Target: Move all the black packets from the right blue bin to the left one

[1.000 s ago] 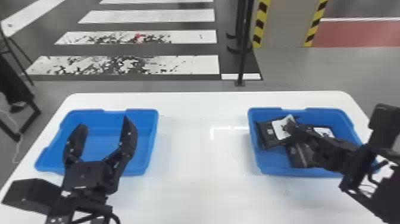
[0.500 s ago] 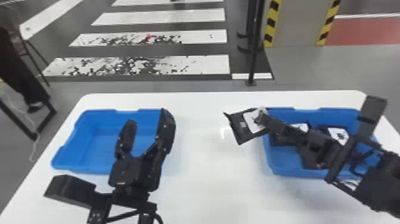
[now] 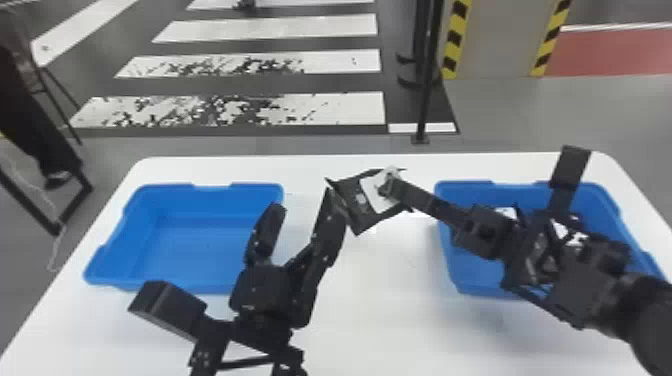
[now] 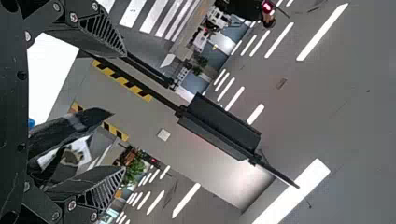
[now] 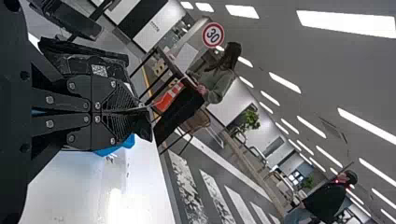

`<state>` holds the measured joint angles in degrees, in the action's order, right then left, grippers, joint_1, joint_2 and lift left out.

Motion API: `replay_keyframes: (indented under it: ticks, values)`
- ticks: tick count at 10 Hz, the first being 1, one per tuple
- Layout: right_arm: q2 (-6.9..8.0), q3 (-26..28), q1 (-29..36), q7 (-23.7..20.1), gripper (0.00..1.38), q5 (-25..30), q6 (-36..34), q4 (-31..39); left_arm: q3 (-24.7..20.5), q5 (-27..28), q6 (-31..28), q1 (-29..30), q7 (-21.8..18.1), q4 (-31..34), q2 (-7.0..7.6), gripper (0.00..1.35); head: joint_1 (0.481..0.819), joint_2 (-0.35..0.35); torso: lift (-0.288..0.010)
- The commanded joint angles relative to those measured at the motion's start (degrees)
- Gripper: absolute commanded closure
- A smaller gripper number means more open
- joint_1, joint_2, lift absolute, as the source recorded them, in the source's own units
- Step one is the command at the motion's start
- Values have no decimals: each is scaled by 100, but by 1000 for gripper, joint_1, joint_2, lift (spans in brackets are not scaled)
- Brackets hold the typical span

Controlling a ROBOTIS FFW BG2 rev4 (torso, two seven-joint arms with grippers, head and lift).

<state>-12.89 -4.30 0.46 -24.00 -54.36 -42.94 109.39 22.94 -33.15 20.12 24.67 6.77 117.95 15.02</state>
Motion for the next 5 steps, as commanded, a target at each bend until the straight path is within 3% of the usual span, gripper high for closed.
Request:
replay_keyframes:
  ticks: [1,5]
  values:
    - [-21,-256,-88,1,1190,-174,34,-47,36,-79,-85,-21,0,-18,10,196,695,93,-168]
    - [-56,-667,-215,-17,1190,-391,62,-104,71,-90,-127,-35,-18,-32,19,234,695,138,-168]
